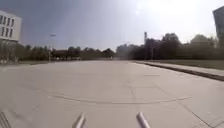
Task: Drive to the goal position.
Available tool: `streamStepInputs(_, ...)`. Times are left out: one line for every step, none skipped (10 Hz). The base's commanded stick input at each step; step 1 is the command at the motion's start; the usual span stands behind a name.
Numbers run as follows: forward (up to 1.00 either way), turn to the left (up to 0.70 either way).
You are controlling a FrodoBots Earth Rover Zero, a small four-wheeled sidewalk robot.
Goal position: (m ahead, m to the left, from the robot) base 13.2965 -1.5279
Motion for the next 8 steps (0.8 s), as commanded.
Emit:
streamStepInputs(1.0, -0.17)
streamStepInputs(1.0, 0.0)
streamStepInputs(1.0, 0.0)
streamStepInputs(1.0, 0.0)
streamStepInputs(1.0, 0.0)
streamStepInputs(1.0, 0.0)
streamStepInputs(1.0, 0.0)
streamStepInputs(1.0, 0.0)
